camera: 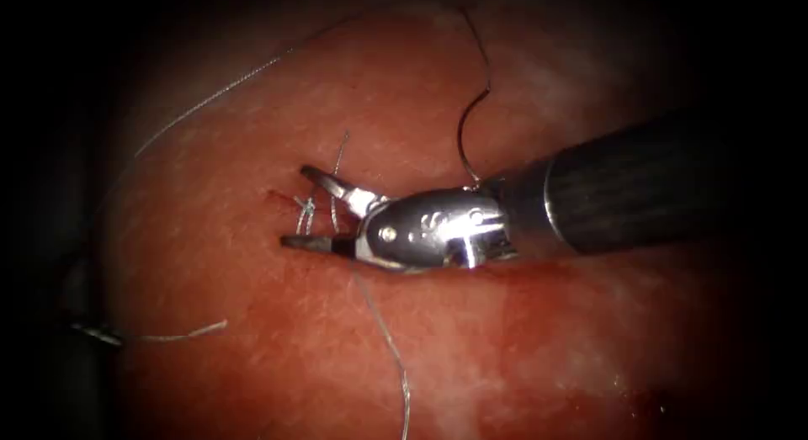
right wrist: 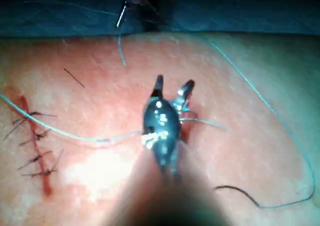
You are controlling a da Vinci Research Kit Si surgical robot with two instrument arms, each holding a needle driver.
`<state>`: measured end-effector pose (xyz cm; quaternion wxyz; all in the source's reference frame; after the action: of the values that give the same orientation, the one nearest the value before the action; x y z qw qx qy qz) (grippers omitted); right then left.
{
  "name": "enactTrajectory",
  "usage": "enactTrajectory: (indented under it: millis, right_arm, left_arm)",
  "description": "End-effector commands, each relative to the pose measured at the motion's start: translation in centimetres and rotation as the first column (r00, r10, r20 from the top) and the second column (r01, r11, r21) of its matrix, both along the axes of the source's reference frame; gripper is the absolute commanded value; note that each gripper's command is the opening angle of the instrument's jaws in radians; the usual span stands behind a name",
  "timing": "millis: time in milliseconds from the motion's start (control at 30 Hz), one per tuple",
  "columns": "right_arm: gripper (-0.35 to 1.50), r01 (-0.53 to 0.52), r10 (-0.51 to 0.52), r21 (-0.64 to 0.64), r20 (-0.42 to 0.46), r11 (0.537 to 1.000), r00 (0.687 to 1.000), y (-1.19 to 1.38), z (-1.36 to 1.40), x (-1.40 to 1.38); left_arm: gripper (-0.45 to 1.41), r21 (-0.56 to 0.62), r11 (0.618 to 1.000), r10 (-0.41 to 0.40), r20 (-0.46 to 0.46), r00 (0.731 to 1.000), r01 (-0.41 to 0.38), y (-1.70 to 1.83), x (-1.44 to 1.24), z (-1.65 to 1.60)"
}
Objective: Wound Closure
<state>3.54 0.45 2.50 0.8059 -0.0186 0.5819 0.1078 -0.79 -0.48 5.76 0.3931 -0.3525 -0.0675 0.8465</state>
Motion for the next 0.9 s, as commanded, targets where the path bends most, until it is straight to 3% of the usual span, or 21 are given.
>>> enactTrajectory:
  millis: [33,267,367,567,900]
  right_arm:
    - [1.25,0.002,-0.002,0.005,-0.001,1.000,1.000,-0.11,0.03,0.06]
    - [1.25,0.001,-0.001,0.007,0.001,1.000,1.000,-0.12,-0.01,-0.02]
    - [1.25,0.001,-0.001,0.007,0.003,1.000,1.000,-0.13,-0.02,-0.07]
    - [1.25,-0.006,0.006,0.007,0.012,1.000,1.000,-0.14,-0.03,-0.13]
    - [1.23,-0.010,0.010,0.006,0.015,1.000,1.000,-0.16,-0.01,-0.11]
  left_arm:
    - [1.03,0.004,1.000,0.003,-0.005,1.000,-0.003,-0.10,-0.13,0.07]
    - [0.99,-0.099,0.993,0.055,-0.039,0.998,-0.058,0.21,-0.57,0.39]
    - [1.03,-0.131,0.988,0.079,-0.052,0.996,-0.085,0.25,-0.62,0.59]
    - [1.03,-0.098,0.986,0.130,-0.032,0.991,-0.132,-0.07,-0.38,0.77]
    - [1.06,-0.065,0.990,0.127,0.086,0.988,-0.121,-0.37,0.21,0.09]
